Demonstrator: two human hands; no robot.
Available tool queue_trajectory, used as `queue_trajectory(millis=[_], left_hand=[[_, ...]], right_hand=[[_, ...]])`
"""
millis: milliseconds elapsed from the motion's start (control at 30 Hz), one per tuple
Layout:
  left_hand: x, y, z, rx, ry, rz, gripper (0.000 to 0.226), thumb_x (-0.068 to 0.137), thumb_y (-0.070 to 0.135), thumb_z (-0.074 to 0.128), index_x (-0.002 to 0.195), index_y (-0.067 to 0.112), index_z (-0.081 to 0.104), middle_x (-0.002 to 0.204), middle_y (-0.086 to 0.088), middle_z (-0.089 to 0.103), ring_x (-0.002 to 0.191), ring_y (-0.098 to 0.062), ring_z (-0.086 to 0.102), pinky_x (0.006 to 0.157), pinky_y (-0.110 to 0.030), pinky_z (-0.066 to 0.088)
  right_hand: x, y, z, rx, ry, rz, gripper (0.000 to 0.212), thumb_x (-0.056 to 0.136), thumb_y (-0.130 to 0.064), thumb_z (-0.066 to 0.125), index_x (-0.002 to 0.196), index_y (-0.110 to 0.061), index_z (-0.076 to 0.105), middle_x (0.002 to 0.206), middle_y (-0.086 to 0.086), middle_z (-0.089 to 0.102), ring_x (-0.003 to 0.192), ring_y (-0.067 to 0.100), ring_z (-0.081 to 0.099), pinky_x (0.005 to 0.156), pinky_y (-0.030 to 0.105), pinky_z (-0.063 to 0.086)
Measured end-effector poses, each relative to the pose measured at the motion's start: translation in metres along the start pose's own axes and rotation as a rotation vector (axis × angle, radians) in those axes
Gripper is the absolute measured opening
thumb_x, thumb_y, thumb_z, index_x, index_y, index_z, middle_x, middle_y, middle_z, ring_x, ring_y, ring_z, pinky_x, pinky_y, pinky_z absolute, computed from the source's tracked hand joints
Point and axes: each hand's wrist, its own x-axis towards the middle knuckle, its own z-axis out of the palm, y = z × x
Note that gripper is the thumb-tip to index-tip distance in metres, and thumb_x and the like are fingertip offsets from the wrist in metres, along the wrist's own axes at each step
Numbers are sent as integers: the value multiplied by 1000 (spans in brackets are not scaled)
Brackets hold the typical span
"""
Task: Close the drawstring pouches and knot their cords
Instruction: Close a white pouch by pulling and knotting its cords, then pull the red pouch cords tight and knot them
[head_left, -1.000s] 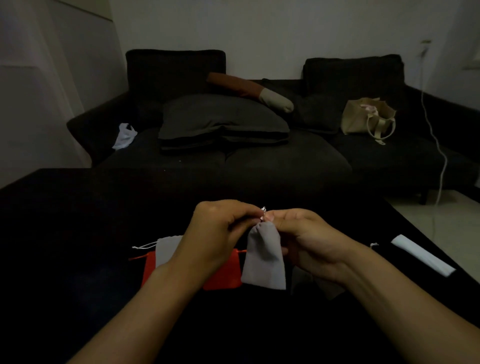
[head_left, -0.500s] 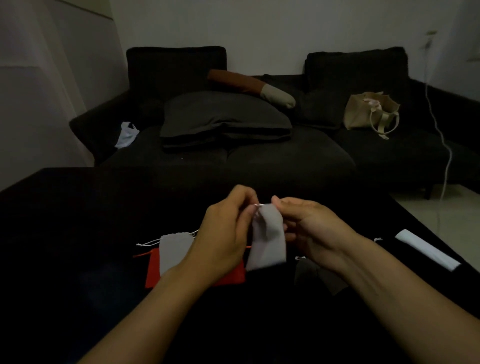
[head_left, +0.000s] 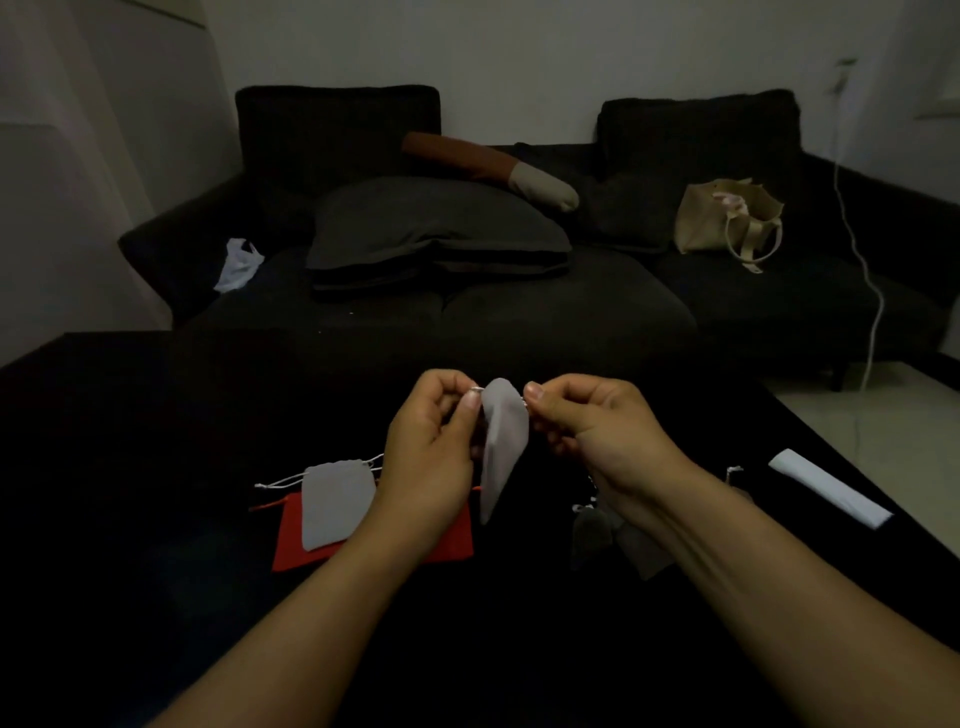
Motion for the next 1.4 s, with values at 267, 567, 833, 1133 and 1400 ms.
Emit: queue_trajectory(millis=[267, 567, 833, 1133, 1400], left_hand=[[4, -6, -9, 124, -7, 113, 10, 100, 12, 52, 97, 19, 58, 81, 5, 64, 69, 1, 63, 56, -12, 47], [18, -27, -23, 488, -100, -19, 16, 90, 15, 68, 104, 18, 62, 92, 0, 68, 83, -16, 68, 73, -30, 56], [23, -60, -44, 1126, -413, -436, 74, 73, 47, 81, 132, 16, 49, 132, -7, 56, 117, -26, 58, 100, -41, 49], [20, -66, -28, 1072, -507, -460, 70, 71, 33, 86, 129, 17, 50, 133, -5, 54, 120, -24, 56, 102, -38, 48], [21, -34, -29, 724, -262, -43, 18, 79, 20, 80, 82, 20, 62, 77, 2, 68, 72, -9, 65, 65, -24, 53]], right_hand=[[2, 5, -9, -131, -233, 150, 36, 95, -44, 56, 108, -12, 68, 101, 6, 72, 76, 18, 65, 55, 24, 48], [15, 37, -5, -448, -290, 56, 24, 81, -21, 79, 78, 1, 69, 60, 2, 59, 52, 6, 52, 51, 22, 43], [19, 47, -18, -1318, -239, 232, 41, 67, -53, 79, 88, -22, 62, 99, 2, 66, 92, 22, 66, 75, 34, 53], [28, 53, -5, -1189, -344, -138, 53, 78, -41, 78, 127, -29, 61, 123, -4, 53, 115, 16, 53, 97, 33, 48], [36, 58, 0, -1042, -394, -276, 6, 88, -34, 70, 85, -30, 68, 80, -12, 63, 82, 6, 61, 75, 24, 44]])
